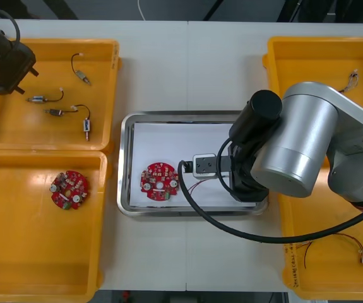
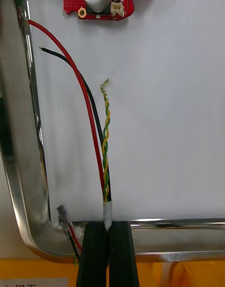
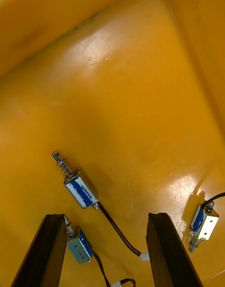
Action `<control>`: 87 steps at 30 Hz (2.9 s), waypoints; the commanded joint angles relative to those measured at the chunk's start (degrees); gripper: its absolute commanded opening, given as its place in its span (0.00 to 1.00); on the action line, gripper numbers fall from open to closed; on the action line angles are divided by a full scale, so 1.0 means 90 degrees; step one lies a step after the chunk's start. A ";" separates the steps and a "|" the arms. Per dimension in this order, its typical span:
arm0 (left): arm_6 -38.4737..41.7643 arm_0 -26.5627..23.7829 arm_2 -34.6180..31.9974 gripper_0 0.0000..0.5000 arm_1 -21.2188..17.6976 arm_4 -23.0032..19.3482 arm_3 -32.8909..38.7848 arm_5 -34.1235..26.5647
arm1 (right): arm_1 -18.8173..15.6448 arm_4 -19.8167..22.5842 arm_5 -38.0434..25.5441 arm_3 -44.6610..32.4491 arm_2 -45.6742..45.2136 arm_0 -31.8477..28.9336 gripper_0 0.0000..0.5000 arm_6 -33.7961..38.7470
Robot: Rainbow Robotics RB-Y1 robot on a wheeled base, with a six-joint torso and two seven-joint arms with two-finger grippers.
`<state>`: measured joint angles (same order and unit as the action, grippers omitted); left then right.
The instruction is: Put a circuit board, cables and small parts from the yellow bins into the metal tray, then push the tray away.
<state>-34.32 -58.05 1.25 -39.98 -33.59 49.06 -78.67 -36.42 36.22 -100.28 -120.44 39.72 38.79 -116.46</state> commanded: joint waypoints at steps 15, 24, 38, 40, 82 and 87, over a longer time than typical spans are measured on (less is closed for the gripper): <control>0.0435 -0.0484 0.0779 1.00 0.0448 0.0207 -0.1174 0.1173 | 0.0404 -0.0392 0.0693 0.1116 0.0206 0.0192 0.00 -0.0595; 0.0395 -0.0474 0.0897 1.00 0.0536 0.0275 -0.1379 0.1300 | 0.0502 -0.0529 0.0761 0.1263 0.0196 0.0192 0.34 -0.0625; 0.0366 -0.0484 0.0770 0.00 0.0536 0.0275 -0.1369 0.1300 | 0.0511 -0.0607 0.0546 0.1175 0.0088 0.0202 1.00 -0.0625; 0.0366 -0.0484 0.0701 0.00 0.0536 0.0305 -0.1369 0.1300 | 0.0521 -0.0607 0.0448 0.1136 0.0030 0.0221 1.00 -0.0634; 0.0454 0.0171 0.0037 0.00 -0.0343 -0.0232 0.3279 -0.2841 | 0.0043 0.0614 -0.1080 0.0521 -0.3574 0.1149 1.00 -0.0439; 0.0474 0.0171 0.0281 0.00 -0.0265 -0.0486 0.3953 -0.3270 | -0.0319 0.0653 -0.1080 0.0521 -0.3964 0.1139 1.00 -0.0400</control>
<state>-34.32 -56.55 2.52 -40.78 -36.58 80.30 -106.15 -35.66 41.37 -109.82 -113.99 7.58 46.72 -120.10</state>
